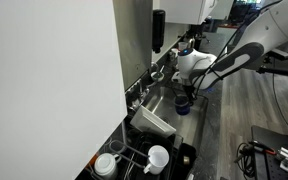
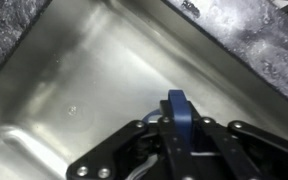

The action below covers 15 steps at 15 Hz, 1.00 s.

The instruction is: Pick the cups from the sink and put them in the rack

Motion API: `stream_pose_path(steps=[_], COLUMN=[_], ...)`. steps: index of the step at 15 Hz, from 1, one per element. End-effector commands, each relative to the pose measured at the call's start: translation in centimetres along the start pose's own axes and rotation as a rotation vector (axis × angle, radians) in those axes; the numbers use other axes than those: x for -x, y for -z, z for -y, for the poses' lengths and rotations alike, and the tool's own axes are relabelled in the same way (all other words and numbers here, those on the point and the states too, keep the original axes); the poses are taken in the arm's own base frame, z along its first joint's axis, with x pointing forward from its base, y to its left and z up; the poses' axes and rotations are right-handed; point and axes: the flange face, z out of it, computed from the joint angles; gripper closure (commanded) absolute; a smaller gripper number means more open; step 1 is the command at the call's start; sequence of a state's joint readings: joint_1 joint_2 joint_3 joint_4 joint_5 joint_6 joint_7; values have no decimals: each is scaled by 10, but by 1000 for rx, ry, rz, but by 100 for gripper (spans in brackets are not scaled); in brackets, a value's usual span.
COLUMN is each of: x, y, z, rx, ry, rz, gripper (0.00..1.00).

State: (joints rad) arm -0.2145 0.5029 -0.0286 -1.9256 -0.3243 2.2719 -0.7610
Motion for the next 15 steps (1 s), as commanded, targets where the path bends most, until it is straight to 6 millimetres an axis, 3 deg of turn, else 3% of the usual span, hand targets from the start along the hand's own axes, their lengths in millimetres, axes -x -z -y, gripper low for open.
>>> stream_pose_path(steps=[1,5,10,15], x=[17,16,16,12], y=[50,99,161,202], z=[32,50,62,80], rx=[2,32,99,139], ry=[202,394,460,533], rz=[-10,-26,-126,-175], gripper=[96,96,96,96])
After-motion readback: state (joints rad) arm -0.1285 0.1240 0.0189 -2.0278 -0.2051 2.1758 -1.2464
